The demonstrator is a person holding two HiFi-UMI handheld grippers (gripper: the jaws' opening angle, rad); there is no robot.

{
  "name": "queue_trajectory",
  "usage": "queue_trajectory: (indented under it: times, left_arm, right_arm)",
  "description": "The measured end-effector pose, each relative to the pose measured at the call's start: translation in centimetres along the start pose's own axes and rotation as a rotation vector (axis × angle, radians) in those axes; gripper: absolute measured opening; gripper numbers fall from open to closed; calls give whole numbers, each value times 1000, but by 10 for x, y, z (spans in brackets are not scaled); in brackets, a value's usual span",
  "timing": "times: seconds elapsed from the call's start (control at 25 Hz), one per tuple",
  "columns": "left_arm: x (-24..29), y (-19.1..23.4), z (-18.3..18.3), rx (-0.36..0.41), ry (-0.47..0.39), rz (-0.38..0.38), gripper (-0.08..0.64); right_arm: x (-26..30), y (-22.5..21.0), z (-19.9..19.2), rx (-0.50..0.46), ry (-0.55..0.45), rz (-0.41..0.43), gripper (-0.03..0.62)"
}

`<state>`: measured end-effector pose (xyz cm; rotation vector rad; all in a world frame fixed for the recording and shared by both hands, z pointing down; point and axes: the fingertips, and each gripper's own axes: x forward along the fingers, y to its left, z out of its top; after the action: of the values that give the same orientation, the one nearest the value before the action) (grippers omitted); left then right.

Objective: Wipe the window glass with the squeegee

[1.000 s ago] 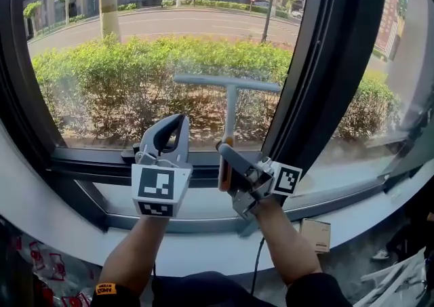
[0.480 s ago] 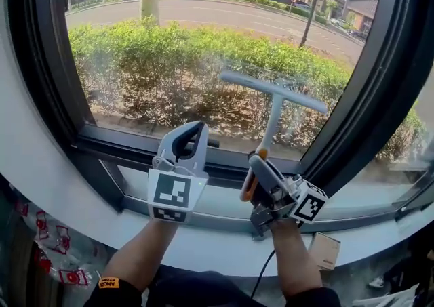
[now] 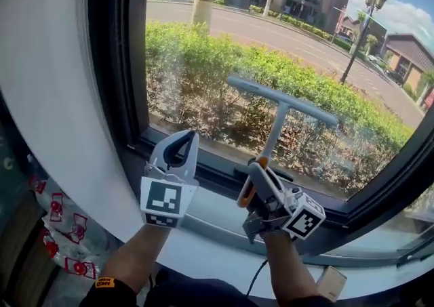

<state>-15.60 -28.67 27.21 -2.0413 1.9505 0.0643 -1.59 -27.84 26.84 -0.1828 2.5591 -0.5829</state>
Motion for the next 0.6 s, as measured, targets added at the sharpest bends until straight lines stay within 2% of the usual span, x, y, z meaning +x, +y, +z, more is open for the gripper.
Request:
queue_trajectory:
  times: [0.28,0.44,0.6]
  left_arm:
    - [-20,116,16,44,-48,94,15]
    - [-24,156,26,56,-78,109,15]
    - [-24,175,25,55,-90,94,15]
  right_arm:
    - [132,27,-36,-7,21,93,46]
    - [182,27,-52,-13,29,79,46]
    - [207,13,-69,5,34,22,46]
